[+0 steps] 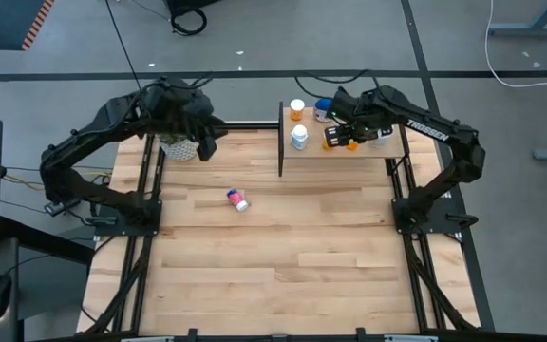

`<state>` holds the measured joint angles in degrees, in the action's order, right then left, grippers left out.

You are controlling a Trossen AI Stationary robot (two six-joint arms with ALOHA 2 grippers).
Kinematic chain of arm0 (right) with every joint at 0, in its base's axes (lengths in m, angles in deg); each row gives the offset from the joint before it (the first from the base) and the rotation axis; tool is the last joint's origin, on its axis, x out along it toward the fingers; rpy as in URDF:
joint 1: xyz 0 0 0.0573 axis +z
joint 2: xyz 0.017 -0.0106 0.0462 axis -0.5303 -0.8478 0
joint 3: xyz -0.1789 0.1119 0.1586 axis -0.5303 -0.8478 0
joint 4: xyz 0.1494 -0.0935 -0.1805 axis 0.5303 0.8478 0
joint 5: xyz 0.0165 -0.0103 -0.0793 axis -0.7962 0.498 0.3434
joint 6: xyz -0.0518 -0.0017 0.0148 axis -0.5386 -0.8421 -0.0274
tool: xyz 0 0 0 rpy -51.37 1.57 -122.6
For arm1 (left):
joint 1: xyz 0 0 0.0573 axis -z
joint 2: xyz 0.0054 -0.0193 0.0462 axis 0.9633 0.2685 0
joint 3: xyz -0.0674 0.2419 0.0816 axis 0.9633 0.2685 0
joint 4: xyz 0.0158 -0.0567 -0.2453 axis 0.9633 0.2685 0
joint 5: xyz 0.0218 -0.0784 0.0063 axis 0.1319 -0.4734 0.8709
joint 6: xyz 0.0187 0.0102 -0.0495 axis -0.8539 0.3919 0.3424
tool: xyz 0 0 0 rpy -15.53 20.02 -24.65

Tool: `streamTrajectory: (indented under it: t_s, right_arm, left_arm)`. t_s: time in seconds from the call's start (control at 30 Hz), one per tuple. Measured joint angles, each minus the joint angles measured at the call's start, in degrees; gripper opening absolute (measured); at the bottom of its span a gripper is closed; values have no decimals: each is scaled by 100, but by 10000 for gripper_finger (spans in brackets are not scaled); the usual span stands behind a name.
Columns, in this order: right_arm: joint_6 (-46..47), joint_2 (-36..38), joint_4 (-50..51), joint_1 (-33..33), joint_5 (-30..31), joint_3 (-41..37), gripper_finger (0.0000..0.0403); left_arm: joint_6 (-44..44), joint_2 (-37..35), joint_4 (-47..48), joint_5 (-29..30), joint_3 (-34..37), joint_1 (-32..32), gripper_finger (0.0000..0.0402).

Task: Pick and place medicine bottles onto shelf by color
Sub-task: Put the orange pill bottle on the shelf

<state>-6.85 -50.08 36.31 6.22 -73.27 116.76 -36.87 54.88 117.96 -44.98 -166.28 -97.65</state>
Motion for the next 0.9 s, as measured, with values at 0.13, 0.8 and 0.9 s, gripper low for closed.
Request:
streamTrajectory:
  t_s: [0.13, 0.8, 0.9]
  right_arm:
    - [-4, 180, -320, 11, 45, -434, 219]
    - [882, 1636, -1607, -187, 294, -2151, 219]
    - [744, 1607, -1706, -336, 251, -2151, 219]
  left_arm:
    - [3, -66, 9, -4, 0, -135, 140]
    - [-51, -72, 57, -10, 0, -171, 128]
    - [-49, -72, 55, -8, 0, -171, 130]
